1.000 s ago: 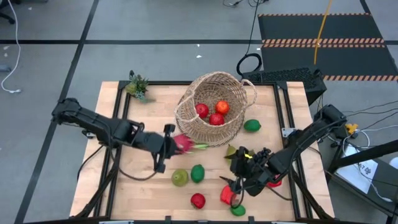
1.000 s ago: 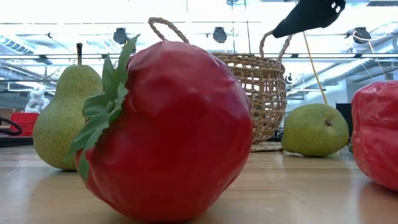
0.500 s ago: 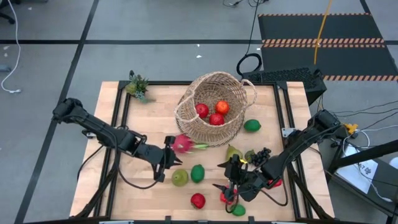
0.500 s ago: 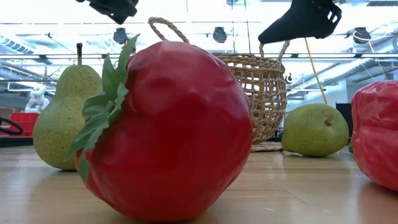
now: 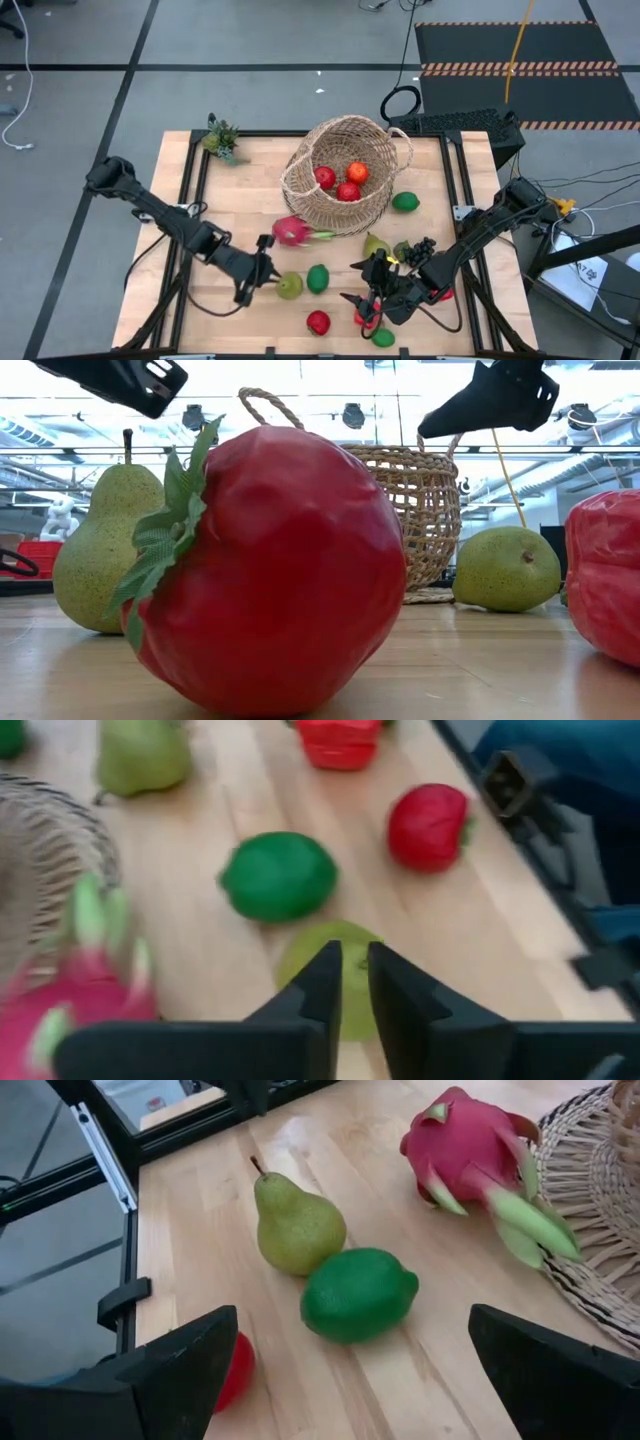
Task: Build produce basket
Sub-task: Put the left green pear into the basket
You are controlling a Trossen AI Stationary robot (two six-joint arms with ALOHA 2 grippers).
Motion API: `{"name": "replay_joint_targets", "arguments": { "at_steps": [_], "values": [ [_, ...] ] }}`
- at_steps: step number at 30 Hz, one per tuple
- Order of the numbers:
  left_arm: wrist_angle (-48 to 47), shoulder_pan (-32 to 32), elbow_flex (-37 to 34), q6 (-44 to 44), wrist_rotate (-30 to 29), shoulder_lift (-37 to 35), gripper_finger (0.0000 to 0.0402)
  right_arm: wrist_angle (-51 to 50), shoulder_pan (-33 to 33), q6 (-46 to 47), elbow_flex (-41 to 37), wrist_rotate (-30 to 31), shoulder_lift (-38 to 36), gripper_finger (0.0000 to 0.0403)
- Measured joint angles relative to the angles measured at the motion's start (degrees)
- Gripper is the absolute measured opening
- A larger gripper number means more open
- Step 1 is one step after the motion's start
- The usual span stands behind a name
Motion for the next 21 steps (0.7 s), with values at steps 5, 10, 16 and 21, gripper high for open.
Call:
{"name": "replay_joint_targets", "arguments": {
  "at_steps": [5,10,16,21],
  "values": [
    [0.1,-3.0,0.0,-2.4,-1.6,0.0,0.0147,0.0,-0.6,-0.5,0.0,1.3,0.0,0.0391],
    [2.9,-5.0,-0.7,-3.0,-6.9,0.0,0.0221,0.0,-0.9,-0.9,0.0,1.4,0.0,0.0391],
    [12.8,-5.0,-6.0,-4.2,-7.1,0.0,0.0249,0.0,-0.9,-1.3,0.0,1.3,0.0,0.0391],
    [19.5,-4.9,-10.0,-4.9,-7.1,0.0,0.0239,0.0,-0.9,-1.7,0.0,1.3,0.0,0.0391]
  ]
}}
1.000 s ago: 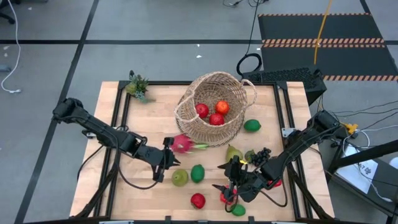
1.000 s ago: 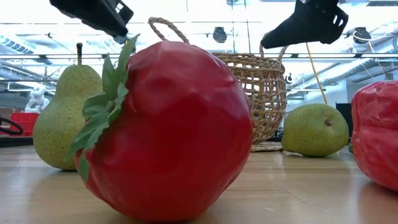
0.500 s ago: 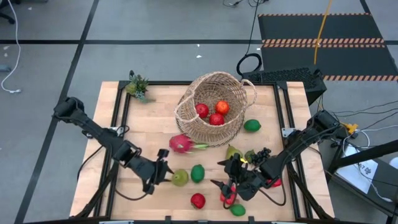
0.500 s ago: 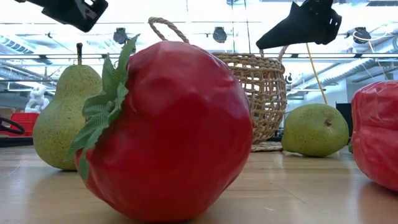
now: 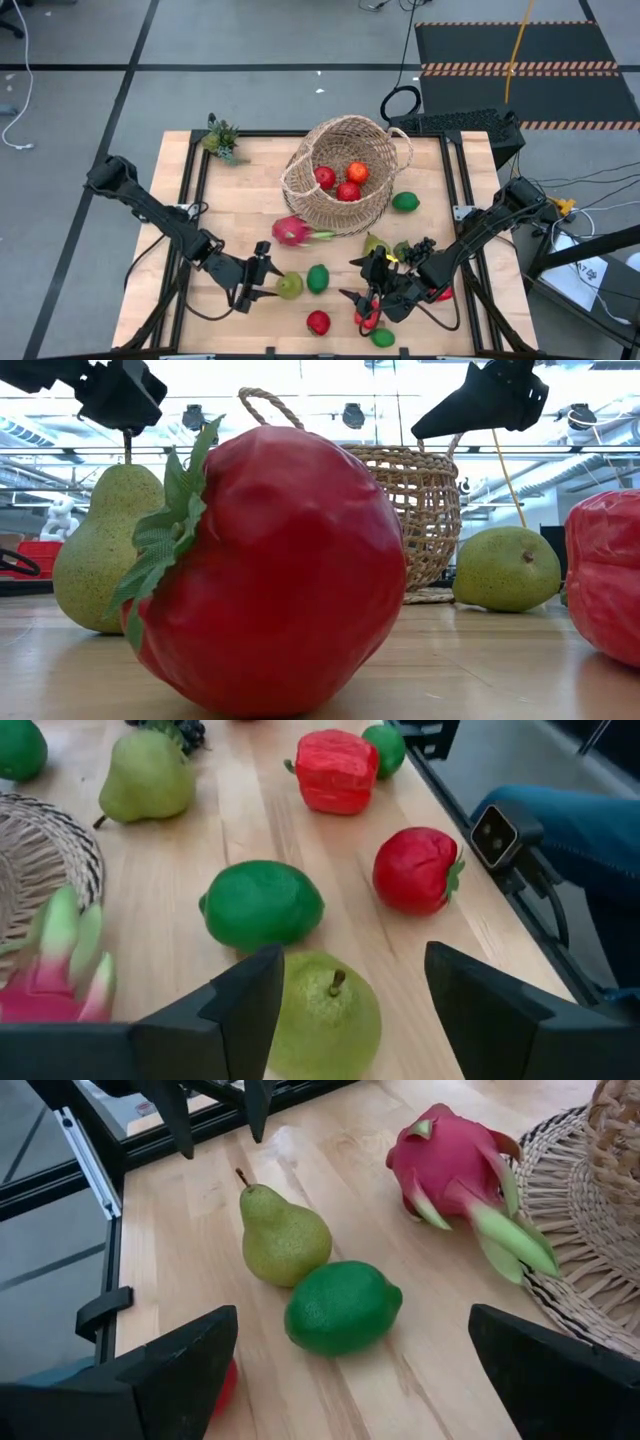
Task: Build produce basket
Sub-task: Put the left green pear into the basket
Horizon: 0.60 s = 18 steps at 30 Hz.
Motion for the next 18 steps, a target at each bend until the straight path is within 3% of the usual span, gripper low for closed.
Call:
{"name": "replay_joint_targets", "arguments": {
  "at_steps": [18],
  "values": [
    [12.2,0.8,-8.2,1.2,-0.1,0.0,0.0152,0.0,0.1,0.0,0.0,0.1,0.0,0.0391]
  ]
}}
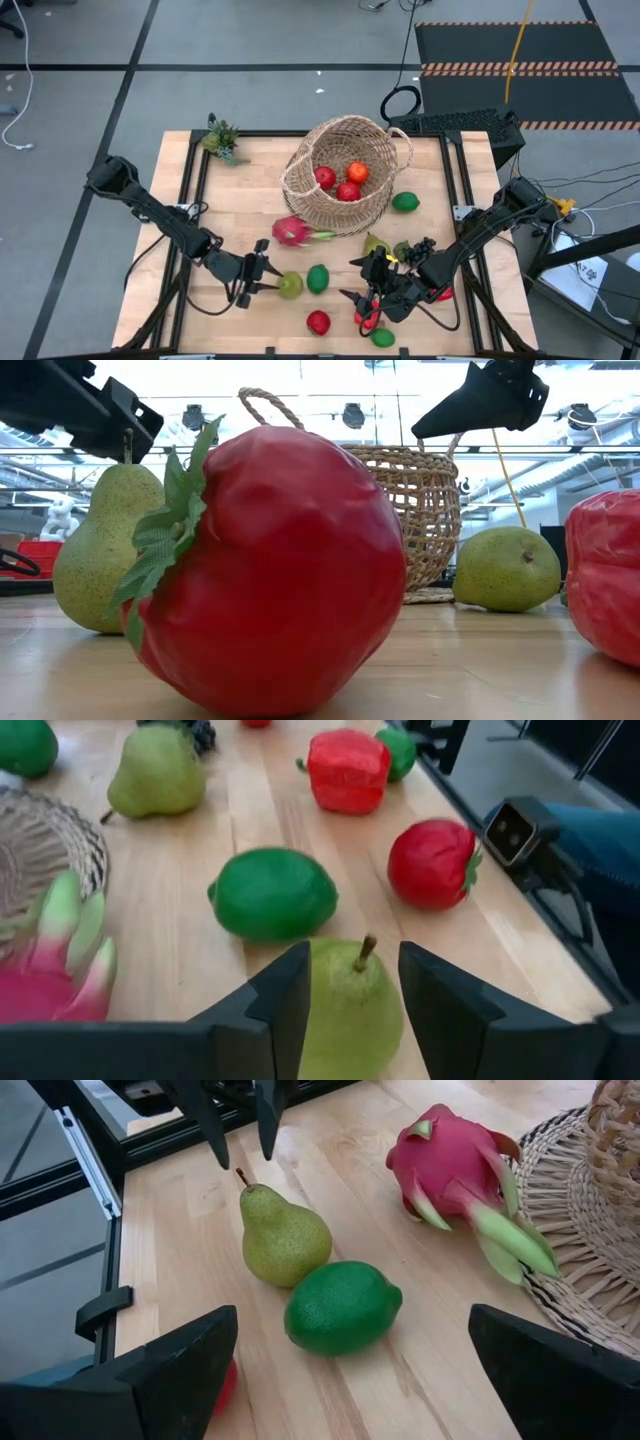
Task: Build produce basket
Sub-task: Put the left green pear into the basket
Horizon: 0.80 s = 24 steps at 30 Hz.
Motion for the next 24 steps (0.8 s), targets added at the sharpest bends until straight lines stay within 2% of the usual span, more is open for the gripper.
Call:
{"name": "replay_joint_targets", "arguments": {
  "at_steps": [16,24],
  "values": [
    [4.0,0.0,-0.4,2.2,0.1,0.0,0.0149,0.0,0.0,-0.2,0.0,0.1,0.0,0.0391],
    [9.1,0.0,-0.4,3.0,0.5,5.3,0.0148,0.0,0.0,-0.5,0.0,0.1,0.0,0.0391]
  ]
}}
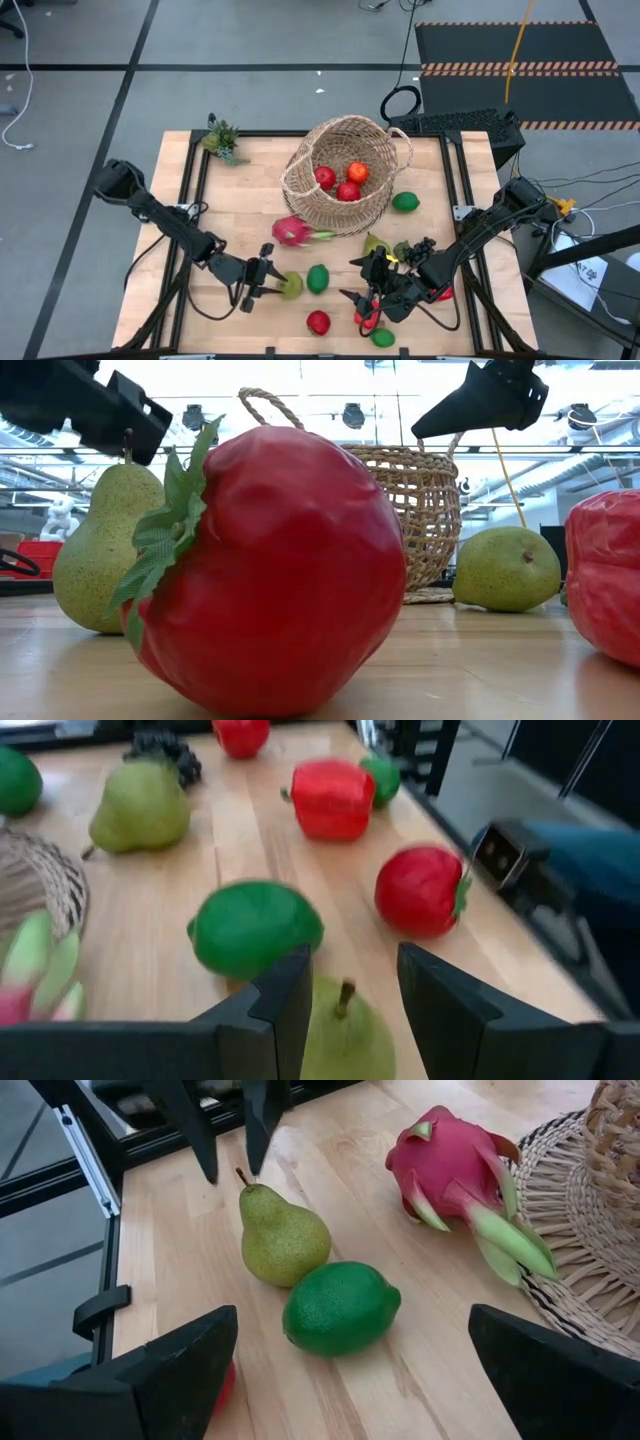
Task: Build produce basket
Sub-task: Put the left green pear into the basket
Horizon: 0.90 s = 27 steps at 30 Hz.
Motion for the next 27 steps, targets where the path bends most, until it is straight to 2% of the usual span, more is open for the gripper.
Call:
{"name": "replay_joint_targets", "arguments": {
  "at_steps": [10,13,19,27],
  "values": [
    [0.7,0.4,0.0,0.6,-0.3,1.3,0.0141,0.0,0.0,-0.2,0.0,0.1,0.0,0.0391],
    [-1.3,0.5,0.0,0.9,-0.3,1.3,0.011,0.0,0.0,-0.4,0.0,0.1,0.0,0.0391],
    [-0.9,1.0,0.0,2.3,0.7,1.3,0.0015,0.0,0.0,-1.1,0.0,0.1,0.0,0.0391],
    [0.0,1.2,0.7,2.8,1.9,-1.8,0.0008,0.2,-0.2,-2.1,0.0,0.1,0.0,0.0391]
  ]
}}
